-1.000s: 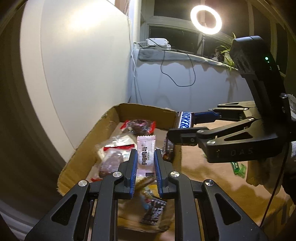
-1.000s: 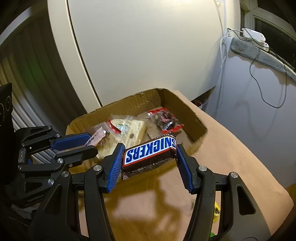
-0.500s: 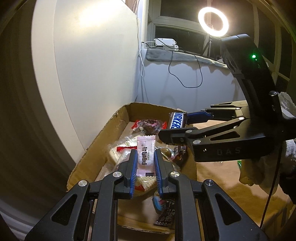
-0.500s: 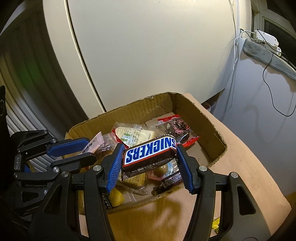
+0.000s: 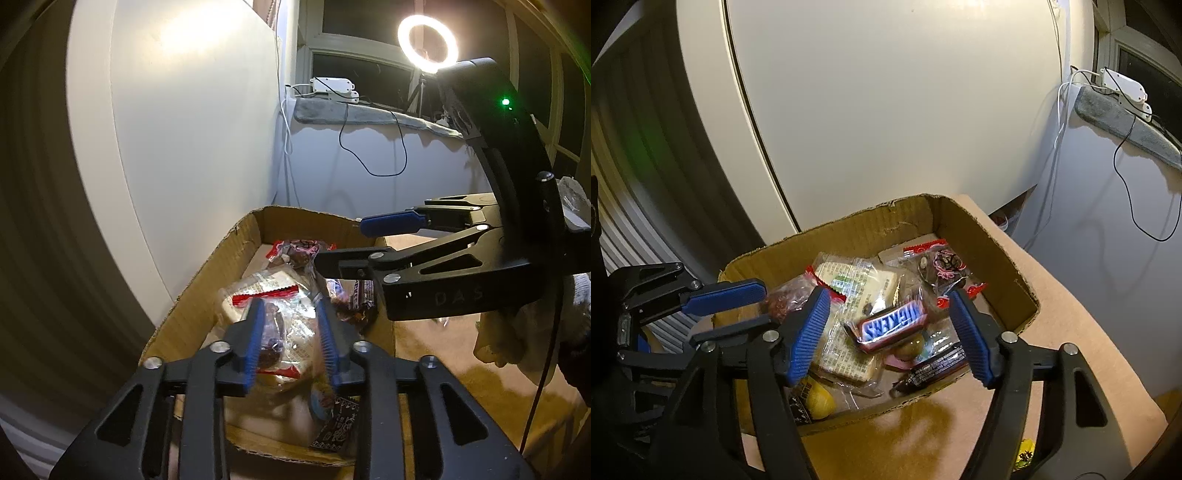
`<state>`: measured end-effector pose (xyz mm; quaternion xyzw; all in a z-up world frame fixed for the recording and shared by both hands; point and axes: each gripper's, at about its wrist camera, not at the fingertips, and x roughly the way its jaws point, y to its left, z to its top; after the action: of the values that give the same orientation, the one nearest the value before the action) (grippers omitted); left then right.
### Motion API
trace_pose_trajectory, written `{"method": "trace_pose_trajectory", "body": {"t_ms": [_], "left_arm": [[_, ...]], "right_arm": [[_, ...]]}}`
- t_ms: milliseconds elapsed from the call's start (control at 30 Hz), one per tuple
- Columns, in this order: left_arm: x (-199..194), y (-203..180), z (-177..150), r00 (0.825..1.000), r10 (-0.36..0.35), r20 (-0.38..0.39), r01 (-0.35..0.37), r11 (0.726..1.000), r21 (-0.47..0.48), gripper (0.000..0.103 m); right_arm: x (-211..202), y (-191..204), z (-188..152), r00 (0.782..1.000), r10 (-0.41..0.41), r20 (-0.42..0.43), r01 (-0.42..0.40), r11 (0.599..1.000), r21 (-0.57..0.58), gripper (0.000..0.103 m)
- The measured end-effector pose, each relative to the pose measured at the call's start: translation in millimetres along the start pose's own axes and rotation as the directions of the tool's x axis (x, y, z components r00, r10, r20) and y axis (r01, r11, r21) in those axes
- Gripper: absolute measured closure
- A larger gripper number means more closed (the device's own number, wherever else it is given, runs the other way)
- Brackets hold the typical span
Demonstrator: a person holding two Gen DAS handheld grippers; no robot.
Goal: Organize snacks
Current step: 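Open both tools and move them back over the green candies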
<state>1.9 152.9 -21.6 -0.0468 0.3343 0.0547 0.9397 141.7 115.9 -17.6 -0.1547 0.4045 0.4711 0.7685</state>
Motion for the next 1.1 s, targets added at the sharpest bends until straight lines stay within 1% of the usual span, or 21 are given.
{"method": "trace_pose_trajectory", "body": {"t_ms": [100,200,233,267,300,567,767,933,1100], "left_arm": [[-2,0,1,1.0,0.004,0.004,-0.004,1.0,-0.006,0.064],[-3,0,1,1.0,0.005,0.007,-0.005,1.0,-0.004,0.063],[-3,0,2,1.0,0.006,0.009,-0.006,1.0,-0.003,0.063],[-4,0,2,1.0,0.006,0.01,-0.006,1.0,-0.003,0.063],[-5,-1,2,1.0,0.006,0.012,-0.006,1.0,-0.002,0.063],[-15,-10,2,1.0,0.0,0.029,-0.001,1.0,0.011,0.063],[-21,-23,4,0.999,-0.011,0.039,0.01,0.999,0.03,0.063],[-26,-40,3,0.999,-0.03,0.041,0.028,0.998,0.048,0.063],[-26,-61,2,0.997,-0.063,0.038,0.06,0.996,0.067,0.063]], "right_arm": [[-1,1,1,1.0,-0.008,0.0,0.008,1.0,-0.004,0.033],[-3,1,0,1.0,-0.016,0.002,0.016,1.0,-0.003,0.032],[-5,1,1,1.0,-0.019,0.004,0.019,1.0,-0.002,0.028],[-6,1,0,1.0,-0.024,0.01,0.024,1.0,-0.001,0.022],[-8,1,0,0.999,-0.028,0.016,0.028,1.0,-0.001,0.02],[-27,0,-5,0.998,-0.053,0.034,0.053,0.999,-0.002,0.02],[-47,-9,-15,0.996,-0.074,0.049,0.073,0.997,0.014,0.02],[-69,-23,-33,0.994,-0.096,0.056,0.094,0.995,0.039,0.02],[-93,-42,-63,0.989,-0.14,0.041,0.136,0.988,0.071,0.02]]}}
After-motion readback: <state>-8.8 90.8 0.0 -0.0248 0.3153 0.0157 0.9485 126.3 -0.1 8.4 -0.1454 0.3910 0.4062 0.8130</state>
